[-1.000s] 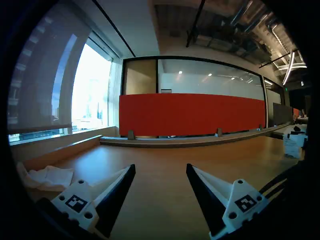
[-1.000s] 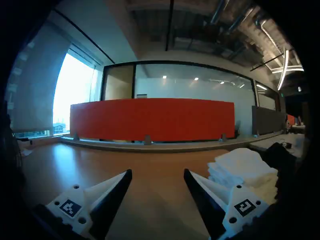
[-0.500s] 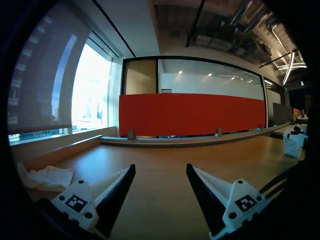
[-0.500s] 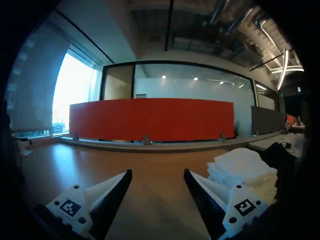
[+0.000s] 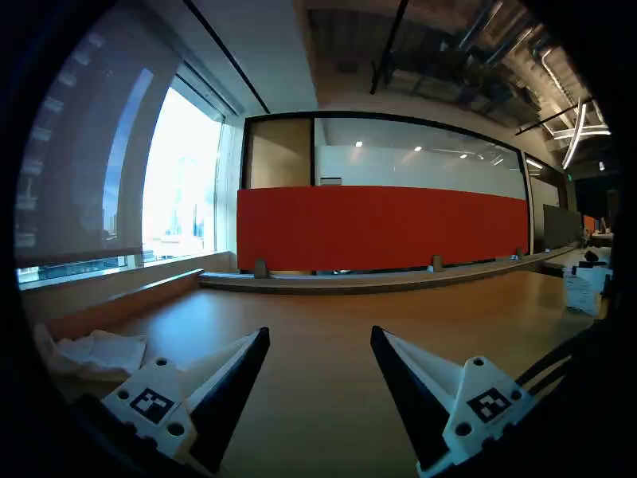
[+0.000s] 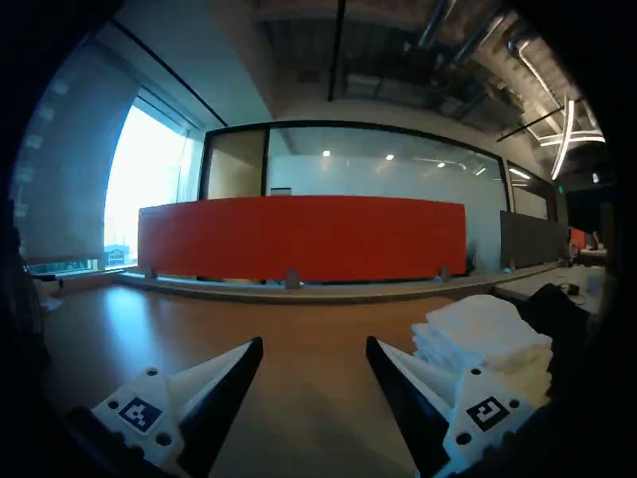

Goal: Fold towel

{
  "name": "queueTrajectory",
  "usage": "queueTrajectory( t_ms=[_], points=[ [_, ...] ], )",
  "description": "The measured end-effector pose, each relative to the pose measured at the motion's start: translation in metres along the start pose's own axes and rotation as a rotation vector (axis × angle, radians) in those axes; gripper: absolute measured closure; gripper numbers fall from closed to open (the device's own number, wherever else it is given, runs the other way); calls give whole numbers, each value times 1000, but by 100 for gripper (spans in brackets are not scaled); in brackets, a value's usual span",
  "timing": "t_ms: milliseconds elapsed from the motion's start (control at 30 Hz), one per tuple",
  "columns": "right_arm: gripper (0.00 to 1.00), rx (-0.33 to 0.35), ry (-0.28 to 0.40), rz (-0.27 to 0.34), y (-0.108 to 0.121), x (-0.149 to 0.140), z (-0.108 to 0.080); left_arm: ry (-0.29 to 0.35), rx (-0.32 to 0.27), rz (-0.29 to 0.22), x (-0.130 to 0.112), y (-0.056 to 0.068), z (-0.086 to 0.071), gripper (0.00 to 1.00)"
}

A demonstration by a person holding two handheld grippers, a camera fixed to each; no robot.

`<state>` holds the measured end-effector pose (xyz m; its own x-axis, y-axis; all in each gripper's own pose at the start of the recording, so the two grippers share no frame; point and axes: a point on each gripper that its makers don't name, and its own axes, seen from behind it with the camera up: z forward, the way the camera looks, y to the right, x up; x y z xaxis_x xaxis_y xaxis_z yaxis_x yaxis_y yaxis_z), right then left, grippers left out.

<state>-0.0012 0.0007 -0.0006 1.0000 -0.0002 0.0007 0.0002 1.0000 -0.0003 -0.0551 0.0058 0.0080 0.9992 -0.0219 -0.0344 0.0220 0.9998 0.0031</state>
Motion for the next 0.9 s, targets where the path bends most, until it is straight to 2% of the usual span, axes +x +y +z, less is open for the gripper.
queueTrajectory(
  t_ms=[900],
  points=[
    [0,0,0,0,0,0,0,-3,-1,0,9,-2,-2,6]
  ],
)
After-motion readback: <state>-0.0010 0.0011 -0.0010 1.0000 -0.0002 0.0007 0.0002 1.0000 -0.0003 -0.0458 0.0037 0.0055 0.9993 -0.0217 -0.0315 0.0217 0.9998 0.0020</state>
